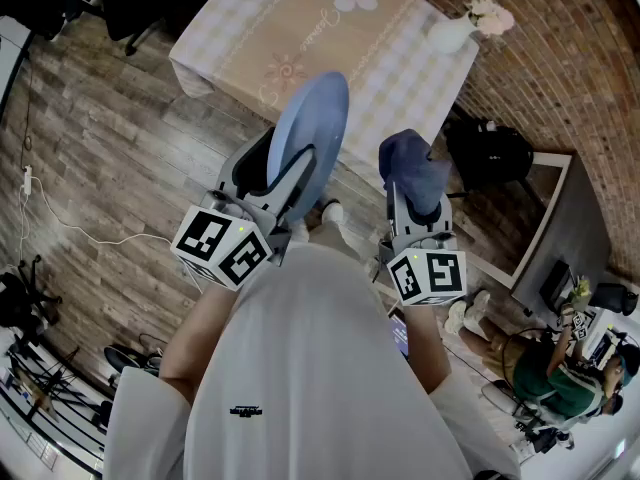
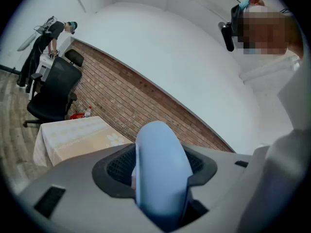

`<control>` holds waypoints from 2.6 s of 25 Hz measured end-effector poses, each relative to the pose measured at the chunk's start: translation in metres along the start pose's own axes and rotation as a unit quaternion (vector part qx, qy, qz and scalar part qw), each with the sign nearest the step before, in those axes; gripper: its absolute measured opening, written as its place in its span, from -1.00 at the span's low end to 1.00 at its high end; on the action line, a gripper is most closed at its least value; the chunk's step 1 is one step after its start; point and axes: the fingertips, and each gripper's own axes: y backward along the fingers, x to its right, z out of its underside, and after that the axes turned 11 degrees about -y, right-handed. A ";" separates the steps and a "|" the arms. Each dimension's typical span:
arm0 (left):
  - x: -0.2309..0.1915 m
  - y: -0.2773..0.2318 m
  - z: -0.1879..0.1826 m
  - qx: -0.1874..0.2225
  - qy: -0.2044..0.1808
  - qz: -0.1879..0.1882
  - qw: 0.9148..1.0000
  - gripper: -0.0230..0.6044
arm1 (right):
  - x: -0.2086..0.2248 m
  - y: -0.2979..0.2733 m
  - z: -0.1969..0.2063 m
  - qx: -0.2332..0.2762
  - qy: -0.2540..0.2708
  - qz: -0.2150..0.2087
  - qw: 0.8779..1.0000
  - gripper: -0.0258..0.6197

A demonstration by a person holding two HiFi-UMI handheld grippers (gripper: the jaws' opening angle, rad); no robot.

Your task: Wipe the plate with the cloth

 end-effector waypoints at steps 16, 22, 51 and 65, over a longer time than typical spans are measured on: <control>0.153 -0.042 0.064 0.019 0.005 -0.098 0.995 -0.10 | 0.142 0.087 -0.012 -0.008 -0.036 -0.102 0.994 -0.51; 0.144 -0.042 0.066 0.022 0.017 -0.133 0.991 -0.10 | 0.151 0.072 -0.012 -0.021 -0.056 -0.118 0.991 -0.51; -0.113 -0.165 -0.099 0.022 0.021 -0.014 0.999 -0.10 | 0.054 -0.202 -0.094 0.006 -0.051 -0.017 0.999 -0.51; -0.137 -0.202 -0.107 0.007 0.053 0.050 0.997 -0.10 | 0.043 -0.243 -0.106 0.012 -0.042 -0.013 0.999 -0.51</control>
